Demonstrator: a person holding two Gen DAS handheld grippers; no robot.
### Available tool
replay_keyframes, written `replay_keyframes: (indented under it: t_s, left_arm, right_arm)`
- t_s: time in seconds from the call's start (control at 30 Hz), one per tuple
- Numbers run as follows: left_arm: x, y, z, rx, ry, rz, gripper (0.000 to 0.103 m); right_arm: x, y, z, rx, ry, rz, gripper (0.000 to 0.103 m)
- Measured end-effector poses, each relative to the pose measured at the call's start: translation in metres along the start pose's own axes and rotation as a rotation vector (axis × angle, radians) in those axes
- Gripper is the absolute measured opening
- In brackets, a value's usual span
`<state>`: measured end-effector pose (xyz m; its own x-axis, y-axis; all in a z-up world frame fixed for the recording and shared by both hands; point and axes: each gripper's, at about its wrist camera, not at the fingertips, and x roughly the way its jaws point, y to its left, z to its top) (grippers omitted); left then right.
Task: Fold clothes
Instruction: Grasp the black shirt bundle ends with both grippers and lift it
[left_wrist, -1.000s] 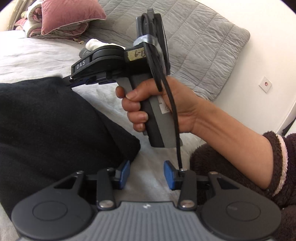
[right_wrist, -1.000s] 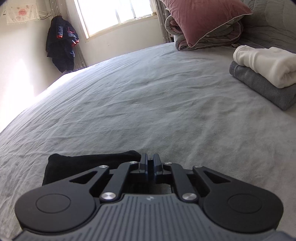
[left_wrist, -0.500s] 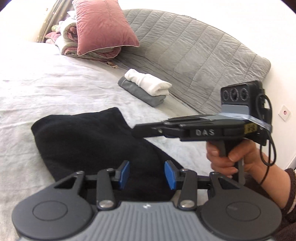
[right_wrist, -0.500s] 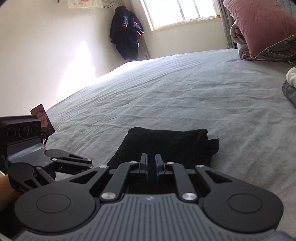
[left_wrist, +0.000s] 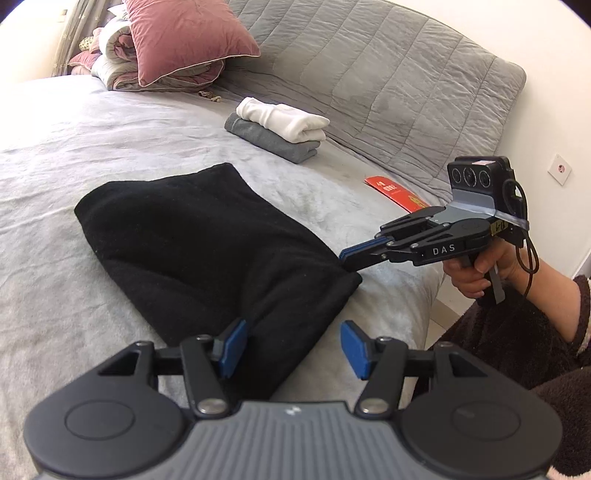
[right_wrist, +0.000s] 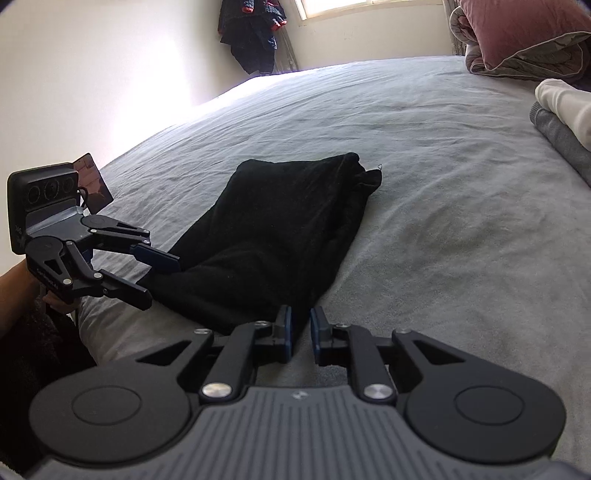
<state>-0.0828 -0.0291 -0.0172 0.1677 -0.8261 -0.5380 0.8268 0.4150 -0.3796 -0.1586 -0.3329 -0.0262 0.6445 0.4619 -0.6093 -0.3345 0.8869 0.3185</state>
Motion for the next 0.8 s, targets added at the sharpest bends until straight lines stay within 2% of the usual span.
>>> replay_keyframes:
  t_s: [0.07, 0.1, 0.17, 0.2, 0.3, 0.4, 0.5, 0.6, 0.73, 0.8]
  left_arm:
    - [-0.004, 0.005, 0.004, -0.039, -0.024, 0.011, 0.062]
    - [-0.006, 0.007, 0.008, -0.056, -0.03, 0.027, 0.062]
    - [-0.009, 0.012, 0.018, -0.088, -0.04, 0.066, 0.062]
    - [-0.009, 0.014, 0.027, -0.094, -0.044, 0.082, 0.062]
    - [0.002, 0.012, 0.057, -0.024, -0.026, 0.122, 0.062]
    - [0.035, 0.012, 0.094, 0.084, 0.05, 0.218, 0.064]
    - [0.065, 0.022, 0.121, 0.131, 0.107, 0.278, 0.064]
    - [0.094, 0.036, 0.14, 0.123, 0.161, 0.267, 0.064]
    - [0.133, 0.048, 0.147, 0.077, 0.258, 0.177, 0.062]
    - [0.149, 0.049, 0.146, 0.079, 0.297, 0.155, 0.061]
  right_arm:
    - [-0.004, -0.005, 0.003, 0.045, -0.017, 0.005, 0.021]
    - [-0.006, -0.008, 0.004, 0.08, -0.034, 0.009, 0.037]
    - [-0.01, -0.013, 0.007, 0.15, -0.069, 0.018, 0.058]
    - [-0.011, -0.016, 0.008, 0.188, -0.081, 0.035, 0.059]
    - [-0.006, -0.022, 0.013, 0.285, -0.076, 0.071, 0.059]
    - [0.003, -0.023, 0.015, 0.314, -0.03, 0.075, 0.059]
    - [0.01, -0.026, 0.012, 0.347, 0.019, 0.087, 0.059]
    - [0.012, -0.034, 0.009, 0.393, 0.044, 0.105, 0.058]
    - [0.013, -0.043, 0.007, 0.438, 0.058, 0.145, 0.058]
    - [0.015, -0.047, 0.007, 0.464, 0.064, 0.169, 0.058]
